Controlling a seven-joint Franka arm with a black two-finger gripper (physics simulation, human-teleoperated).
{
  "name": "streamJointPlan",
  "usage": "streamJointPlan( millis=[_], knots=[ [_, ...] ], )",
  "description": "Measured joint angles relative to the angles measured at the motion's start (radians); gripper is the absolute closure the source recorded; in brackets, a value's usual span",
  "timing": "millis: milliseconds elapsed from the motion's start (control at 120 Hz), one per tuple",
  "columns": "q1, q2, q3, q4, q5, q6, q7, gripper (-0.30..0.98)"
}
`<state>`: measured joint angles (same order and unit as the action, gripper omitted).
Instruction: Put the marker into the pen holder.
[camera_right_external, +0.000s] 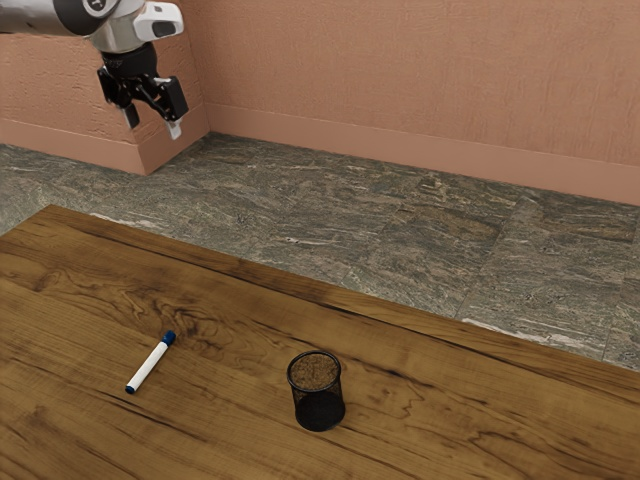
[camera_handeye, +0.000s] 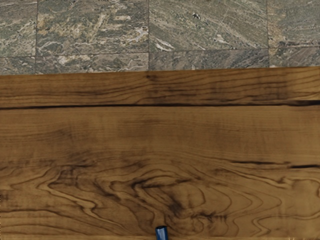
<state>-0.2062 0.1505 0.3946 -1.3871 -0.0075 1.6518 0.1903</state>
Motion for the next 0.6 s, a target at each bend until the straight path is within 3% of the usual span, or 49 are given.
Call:
streamJointPlan(
  millis=[225, 433, 600],
  knots=[
    [0.009, 0.022, -0.022, 0.020, 0.000, 0.012, 0.046, 0.02],
    [0.022, 0.299, -0.066, 0.107, 0.061, 0.047, 0.048, 0.03],
    [0.078, 0.417, -0.071, 0.094, 0.014, 0.074, 0.040, 0.03]
  ],
)
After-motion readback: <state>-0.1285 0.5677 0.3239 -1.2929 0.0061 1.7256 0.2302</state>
